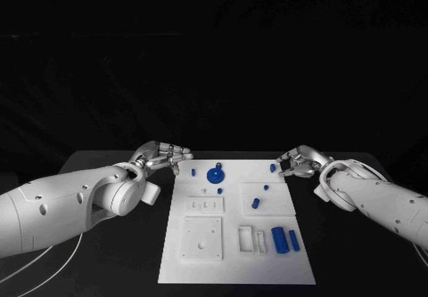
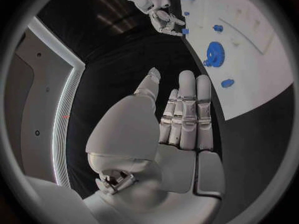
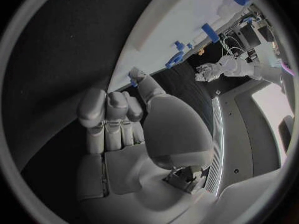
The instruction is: Assemble the parts on the task board
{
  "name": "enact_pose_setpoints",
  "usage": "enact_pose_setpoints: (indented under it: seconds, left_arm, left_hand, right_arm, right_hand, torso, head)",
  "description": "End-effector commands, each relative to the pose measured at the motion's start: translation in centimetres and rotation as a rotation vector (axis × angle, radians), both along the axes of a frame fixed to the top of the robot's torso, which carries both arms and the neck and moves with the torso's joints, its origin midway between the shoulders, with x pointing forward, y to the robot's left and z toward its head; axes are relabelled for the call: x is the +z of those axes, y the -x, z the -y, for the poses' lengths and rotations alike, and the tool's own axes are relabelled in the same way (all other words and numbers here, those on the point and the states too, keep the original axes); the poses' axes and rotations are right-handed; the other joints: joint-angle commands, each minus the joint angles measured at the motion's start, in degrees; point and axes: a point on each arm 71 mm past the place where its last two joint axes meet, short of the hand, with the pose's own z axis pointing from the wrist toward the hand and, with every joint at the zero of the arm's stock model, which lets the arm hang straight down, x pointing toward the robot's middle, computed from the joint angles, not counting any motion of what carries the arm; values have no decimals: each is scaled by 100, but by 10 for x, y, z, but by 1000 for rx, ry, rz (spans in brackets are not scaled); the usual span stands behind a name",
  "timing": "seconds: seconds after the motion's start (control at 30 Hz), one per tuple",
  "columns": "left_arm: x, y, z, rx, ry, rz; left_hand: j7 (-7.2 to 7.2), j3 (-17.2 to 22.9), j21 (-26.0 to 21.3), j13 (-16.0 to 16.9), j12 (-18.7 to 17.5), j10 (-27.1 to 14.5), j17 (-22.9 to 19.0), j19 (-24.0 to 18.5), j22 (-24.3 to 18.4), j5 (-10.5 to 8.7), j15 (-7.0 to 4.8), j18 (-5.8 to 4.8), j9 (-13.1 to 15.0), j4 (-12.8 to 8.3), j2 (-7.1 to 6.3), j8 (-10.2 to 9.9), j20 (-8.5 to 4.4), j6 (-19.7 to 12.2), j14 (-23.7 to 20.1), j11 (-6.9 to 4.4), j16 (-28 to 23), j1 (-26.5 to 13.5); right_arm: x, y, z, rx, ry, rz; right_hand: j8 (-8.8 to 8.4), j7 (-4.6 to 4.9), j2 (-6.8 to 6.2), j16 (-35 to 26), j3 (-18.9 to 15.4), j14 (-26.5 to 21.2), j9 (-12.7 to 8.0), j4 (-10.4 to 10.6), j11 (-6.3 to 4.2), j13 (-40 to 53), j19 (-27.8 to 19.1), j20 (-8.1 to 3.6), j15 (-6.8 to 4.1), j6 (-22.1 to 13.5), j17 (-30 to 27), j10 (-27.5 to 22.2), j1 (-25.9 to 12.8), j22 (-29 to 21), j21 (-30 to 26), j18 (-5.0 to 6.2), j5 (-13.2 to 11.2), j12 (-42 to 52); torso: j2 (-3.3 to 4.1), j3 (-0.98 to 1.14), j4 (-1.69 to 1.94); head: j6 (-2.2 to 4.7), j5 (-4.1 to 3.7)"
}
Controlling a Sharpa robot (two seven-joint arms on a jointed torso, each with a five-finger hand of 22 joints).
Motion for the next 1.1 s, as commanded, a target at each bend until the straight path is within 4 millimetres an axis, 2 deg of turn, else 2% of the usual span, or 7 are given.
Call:
enact_pose_setpoints:
  seconds: [0.03, 0.2, 0.3, 0.53, 0.87, 1.1]
  left_arm:
    - [2, 1, 3, -23, 6, 13]
    - [2, 1, 3, -25, 6, 11]
    - [2, 1, 4, -26, 6, 11]
    - [2, 1, 4, -28, 6, 9]
    - [1, 0, 3, -18, 2, 6]
    - [1, 0, 2, -14, -1, 3]
  left_hand:
    - [7, -5, 29, 9, 21, -34, -6, -42, -9, -59, 12, 71, -2, 39, -67, -4, 7, -53, -21, 4, 37, -30]
    - [6, 3, 36, 9, 21, -36, -12, -43, -20, -100, 14, 77, -1, 119, -87, -4, 13, -55, -22, 4, 41, -28]
    - [6, 1, 37, 9, 21, -37, -13, -43, -23, -193, 16, 77, -1, 155, -87, -3, 14, -55, -21, 4, 41, -50]
    - [6, 12, 38, 9, 20, -37, -14, -42, -29, -200, 16, 78, -1, 181, -90, -3, 14, -55, -20, 4, 44, -42]
    - [9, 25, 45, 9, 21, -37, -14, -36, -38, -194, 16, 80, -1, 198, -73, -4, 13, -58, -15, 6, 49, -17]
    - [9, 31, 47, 9, 20, -35, -15, -33, -41, -180, 15, 83, -2, 179, -57, -4, 14, -56, -12, 6, 49, 1]
  right_arm:
    - [-1, 0, -3, 21, 20, 0]
    - [-2, -1, -5, 11, 31, 12]
    - [-2, -2, -7, 5, 32, 17]
    - [-3, -4, -9, -8, 31, 24]
    - [-6, -5, -16, 4, 28, 12]
    - [-7, -5, -20, 19, 29, -1]
  right_hand:
    - [-22, 1, -7, 33, 59, -10, 6, -14, 11, 0, 199, 22, 29, 65, 10, -27, -63, 681, 29, 41, -3, 32]
    - [-19, 1, 10, 53, 80, 4, 8, 16, 11, 12, 205, 21, 26, 96, 26, -7, -102, 682, 41, 43, -121, 60]
    - [-22, 2, 16, 53, 108, 5, 6, 22, 13, 16, 208, 23, 28, 117, 26, -5, -109, 684, 49, 45, -162, 69]
    - [-22, 2, 11, 69, 212, 13, 6, 63, 13, 23, 213, 26, 29, 126, 41, 5, -155, 685, 60, 51, -259, 90]
    - [-22, -7, 6, 63, 252, 10, 6, 75, 8, 26, 211, 25, 27, 169, 38, 7, -157, 684, 56, 48, -290, 95]
    - [-18, -19, 4, 68, 280, 10, 8, 56, 3, 31, 209, 21, 24, 235, 44, 8, -166, 686, 64, 42, -302, 102]
  torso:
    - [2, -2, 8]
    - [-6, -9, 7]
    - [-7, -6, 7]
    - [-11, -12, 7]
    - [-16, -1, -1]
    - [-15, -5, -2]
  head:
    - [2, -1]
    - [-23, 7]
    - [-85, 26]
    - [-102, 18]
    - [-129, 43]
    - [-134, 38]
